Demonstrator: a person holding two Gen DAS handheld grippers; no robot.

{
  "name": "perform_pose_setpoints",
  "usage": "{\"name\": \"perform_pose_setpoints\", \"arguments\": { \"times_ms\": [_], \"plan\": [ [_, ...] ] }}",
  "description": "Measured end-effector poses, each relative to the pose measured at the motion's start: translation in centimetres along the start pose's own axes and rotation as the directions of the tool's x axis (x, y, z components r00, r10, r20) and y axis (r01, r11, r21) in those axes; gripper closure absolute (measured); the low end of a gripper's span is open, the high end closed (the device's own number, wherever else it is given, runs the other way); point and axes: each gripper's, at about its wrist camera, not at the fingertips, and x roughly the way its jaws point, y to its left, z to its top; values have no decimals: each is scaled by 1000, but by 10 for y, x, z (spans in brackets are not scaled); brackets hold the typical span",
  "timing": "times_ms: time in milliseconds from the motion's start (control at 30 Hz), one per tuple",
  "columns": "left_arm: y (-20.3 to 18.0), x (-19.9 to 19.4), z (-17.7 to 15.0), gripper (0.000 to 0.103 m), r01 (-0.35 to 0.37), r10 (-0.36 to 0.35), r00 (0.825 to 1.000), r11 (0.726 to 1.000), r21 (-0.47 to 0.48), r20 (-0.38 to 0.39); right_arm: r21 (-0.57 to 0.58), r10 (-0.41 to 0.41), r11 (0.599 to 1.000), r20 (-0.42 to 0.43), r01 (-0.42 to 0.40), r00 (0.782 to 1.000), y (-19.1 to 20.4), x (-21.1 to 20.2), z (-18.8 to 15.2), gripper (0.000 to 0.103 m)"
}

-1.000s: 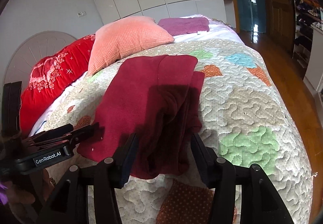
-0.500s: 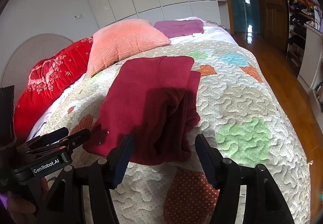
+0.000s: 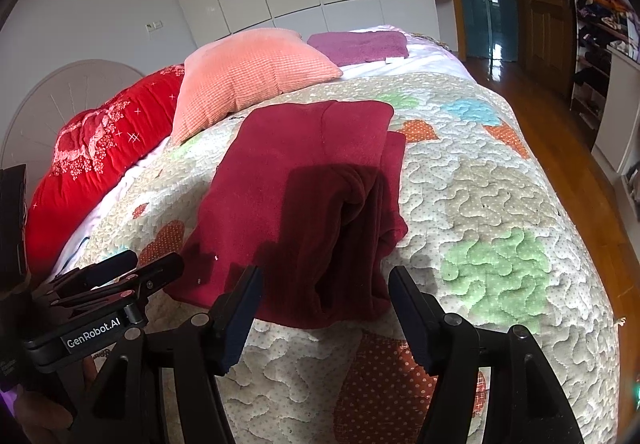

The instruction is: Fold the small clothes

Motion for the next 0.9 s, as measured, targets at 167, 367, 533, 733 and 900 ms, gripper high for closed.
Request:
{"name": "perform_pose_setpoints", "arguments": {
  "times_ms": [167, 367, 533, 733, 900],
  "plan": [
    [2, -2, 0, 25, 6, -6, 1000, 1000, -14, 0, 3, -24, 1000, -3, 24, 1000, 0, 1, 1, 39],
    [3, -3, 1, 25, 10, -10, 1000, 1000, -21, 1, 5, -29, 1000, -4, 29, 1000, 1, 1, 1, 38],
    [3, 3, 3, 25, 25, -25, 1000, 999, -30, -7, 9, -34, 999, -6, 34, 999, -2, 5, 2, 38],
    [9, 19, 15, 25, 97, -99, 995, 993, -71, -28, 31, -36, 999, -17, 37, 999, -12, 19, 10, 31],
    [14, 41, 27, 25, 116, -121, 991, 990, -83, -60, 49, -41, 998, -39, 43, 998, -24, 40, 22, 29]
  ]
}}
